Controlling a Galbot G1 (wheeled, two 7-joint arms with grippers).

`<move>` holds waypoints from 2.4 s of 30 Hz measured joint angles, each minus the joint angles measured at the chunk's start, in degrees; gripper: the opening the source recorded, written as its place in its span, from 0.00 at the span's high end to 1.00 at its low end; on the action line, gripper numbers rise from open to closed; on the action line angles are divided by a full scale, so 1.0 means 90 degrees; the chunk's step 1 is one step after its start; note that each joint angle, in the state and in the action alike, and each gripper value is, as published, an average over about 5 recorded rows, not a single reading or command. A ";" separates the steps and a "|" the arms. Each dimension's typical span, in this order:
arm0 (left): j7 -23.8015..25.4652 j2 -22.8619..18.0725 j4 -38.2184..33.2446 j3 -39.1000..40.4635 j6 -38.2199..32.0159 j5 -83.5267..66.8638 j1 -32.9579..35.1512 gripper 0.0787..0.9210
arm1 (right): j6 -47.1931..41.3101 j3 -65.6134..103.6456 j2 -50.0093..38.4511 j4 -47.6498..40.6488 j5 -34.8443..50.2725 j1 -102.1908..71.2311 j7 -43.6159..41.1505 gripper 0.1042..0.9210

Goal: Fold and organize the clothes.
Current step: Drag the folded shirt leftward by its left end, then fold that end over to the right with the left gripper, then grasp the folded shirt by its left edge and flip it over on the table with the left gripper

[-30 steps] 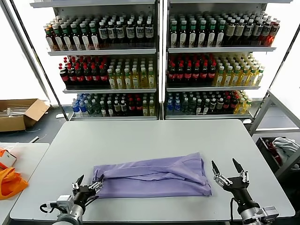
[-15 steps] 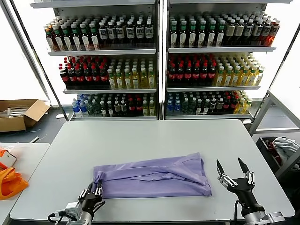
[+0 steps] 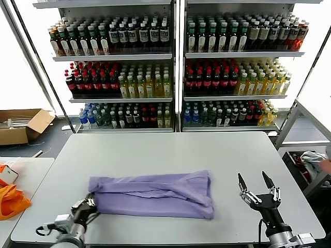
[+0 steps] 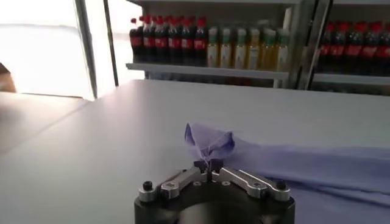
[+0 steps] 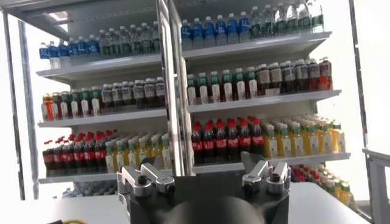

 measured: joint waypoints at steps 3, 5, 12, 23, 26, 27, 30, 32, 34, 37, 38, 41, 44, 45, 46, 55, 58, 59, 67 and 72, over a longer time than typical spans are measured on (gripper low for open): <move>0.0319 0.0411 0.0258 -0.0511 -0.0079 -0.0161 -0.0074 0.99 | -0.0003 -0.0035 0.0015 0.0029 0.0001 0.0023 0.0003 0.12; 0.0512 0.0685 0.0397 -0.0809 -0.0107 -0.0260 -0.0132 0.99 | -0.0003 -0.0057 0.0036 0.0054 -0.0002 0.0023 0.0003 0.12; 0.0923 0.1179 0.0295 -0.1270 -0.0027 -0.0501 -0.0291 0.99 | 0.0016 -0.0037 0.0068 0.0174 -0.0001 -0.0057 -0.0020 0.12; 0.1128 0.0834 -0.1001 -0.0133 0.0186 -0.0167 -0.0349 0.99 | 0.0028 -0.0015 0.0159 0.0326 -0.0058 -0.0184 -0.0045 0.12; 0.1155 0.0699 -0.1173 0.0328 0.0192 0.0010 -0.0404 0.99 | 0.0026 -0.0060 0.0191 0.0332 -0.0093 -0.0172 -0.0045 0.12; 0.1171 0.0654 -0.1207 0.0479 0.0191 0.0072 -0.0421 0.99 | 0.0025 -0.0075 0.0198 0.0331 -0.0103 -0.0164 -0.0043 0.12; 0.1246 0.0510 -0.1245 0.0936 0.0191 0.0268 -0.0450 0.99 | 0.0013 -0.0112 0.0206 0.0335 -0.0125 -0.0136 -0.0040 0.12; 0.1293 0.0409 -0.1213 0.1230 0.0198 0.0383 -0.0467 0.99 | 0.0001 -0.0133 0.0210 0.0348 -0.0138 -0.0118 -0.0041 0.12; 0.1320 0.0313 -0.1133 0.1502 0.0208 0.0480 -0.0500 0.99 | -0.0011 -0.0156 0.0214 0.0368 -0.0150 -0.0106 -0.0045 0.12; 0.1330 0.0161 -0.0930 0.1879 0.0231 0.0607 -0.0567 0.97 | -0.0023 -0.0186 0.0221 0.0394 -0.0171 -0.0102 -0.0056 0.12; 0.1322 0.0105 -0.0849 0.1992 0.0242 0.0642 -0.0594 0.95 | -0.0025 -0.0195 0.0224 0.0402 -0.0177 -0.0105 -0.0061 0.12; 0.1250 -0.0074 -0.0628 0.2260 0.0266 0.0710 -0.0693 0.86 | -0.0029 -0.0221 0.0236 0.0417 -0.0193 -0.0125 -0.0073 0.12; 0.1091 -0.0245 -0.0499 0.2452 0.0262 0.0724 -0.0817 0.76 | -0.0032 -0.0253 0.0246 0.0419 -0.0203 -0.0141 -0.0080 0.12; 0.1020 -0.0289 -0.0476 0.2502 0.0256 0.0716 -0.0859 0.73 | -0.0033 -0.0263 0.0250 0.0419 -0.0206 -0.0141 -0.0083 0.12; 0.0946 -0.0322 -0.0462 0.2545 0.0247 0.0699 -0.0894 0.70 | -0.0036 -0.0274 0.0257 0.0418 -0.0209 -0.0140 -0.0086 0.12; 0.0547 -0.0335 -0.0953 0.2411 0.0237 -0.0034 -0.0843 0.39 | -0.0048 -0.0346 0.0329 0.0360 -0.0218 -0.0108 -0.0101 0.12; 0.0568 -0.0194 -0.1091 0.2070 0.0290 -0.0265 -0.0766 0.29 | -0.0044 -0.0378 0.0336 0.0327 -0.0222 -0.0090 -0.0108 0.12; 0.0598 -0.0131 -0.1100 0.1923 0.0333 -0.0321 -0.0747 0.24 | -0.0042 -0.0387 0.0335 0.0315 -0.0223 -0.0082 -0.0109 0.12; 0.0915 0.0366 -0.0649 0.0889 0.0901 -0.0549 -0.0740 0.12 | -0.0047 -0.0455 0.0306 0.0284 -0.0233 -0.0048 -0.0121 0.12; 0.1021 0.0464 -0.0194 0.0634 0.1144 -0.0523 -0.0880 0.12 | -0.0076 -0.0485 0.0298 0.0324 -0.0213 -0.0087 -0.0161 0.12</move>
